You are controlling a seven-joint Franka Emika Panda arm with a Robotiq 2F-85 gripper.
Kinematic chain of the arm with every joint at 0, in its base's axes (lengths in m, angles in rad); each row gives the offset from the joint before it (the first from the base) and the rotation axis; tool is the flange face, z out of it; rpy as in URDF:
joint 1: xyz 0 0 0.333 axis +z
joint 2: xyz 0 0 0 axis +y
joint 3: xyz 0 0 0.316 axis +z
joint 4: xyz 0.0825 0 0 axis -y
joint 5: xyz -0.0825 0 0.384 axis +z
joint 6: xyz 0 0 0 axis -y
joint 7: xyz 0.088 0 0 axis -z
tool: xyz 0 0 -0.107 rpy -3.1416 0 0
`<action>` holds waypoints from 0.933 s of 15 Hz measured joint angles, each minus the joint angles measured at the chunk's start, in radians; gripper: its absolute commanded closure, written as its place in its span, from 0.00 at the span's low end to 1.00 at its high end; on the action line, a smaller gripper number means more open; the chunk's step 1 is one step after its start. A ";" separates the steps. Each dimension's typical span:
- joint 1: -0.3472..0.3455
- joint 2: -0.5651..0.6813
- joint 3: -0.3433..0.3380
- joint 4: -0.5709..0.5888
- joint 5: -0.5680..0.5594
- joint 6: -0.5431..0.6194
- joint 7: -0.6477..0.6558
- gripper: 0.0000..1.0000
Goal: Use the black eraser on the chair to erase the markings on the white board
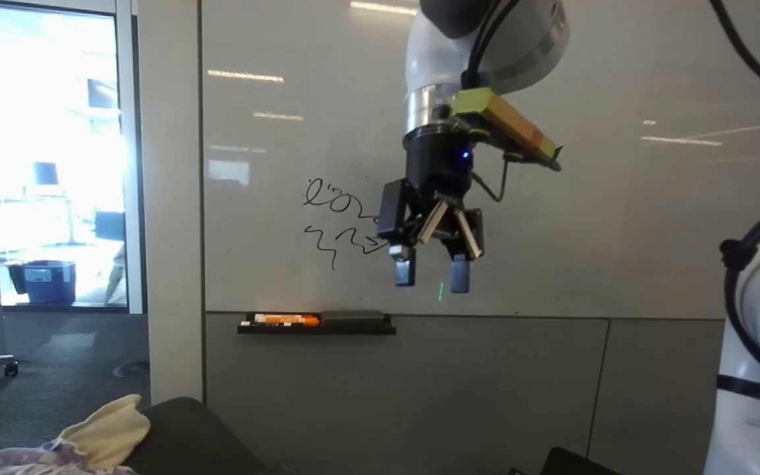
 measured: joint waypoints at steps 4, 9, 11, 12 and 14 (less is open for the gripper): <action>0.087 0.192 0.152 0.016 0.008 0.284 0.026 0.00; 0.137 0.436 0.260 0.138 -0.031 0.489 0.157 0.00; 0.150 0.507 0.263 0.183 -0.069 0.495 0.151 0.00; 0.152 0.535 0.262 0.201 -0.081 0.495 0.144 0.00; 0.153 0.585 0.259 0.234 -0.119 0.497 0.155 0.00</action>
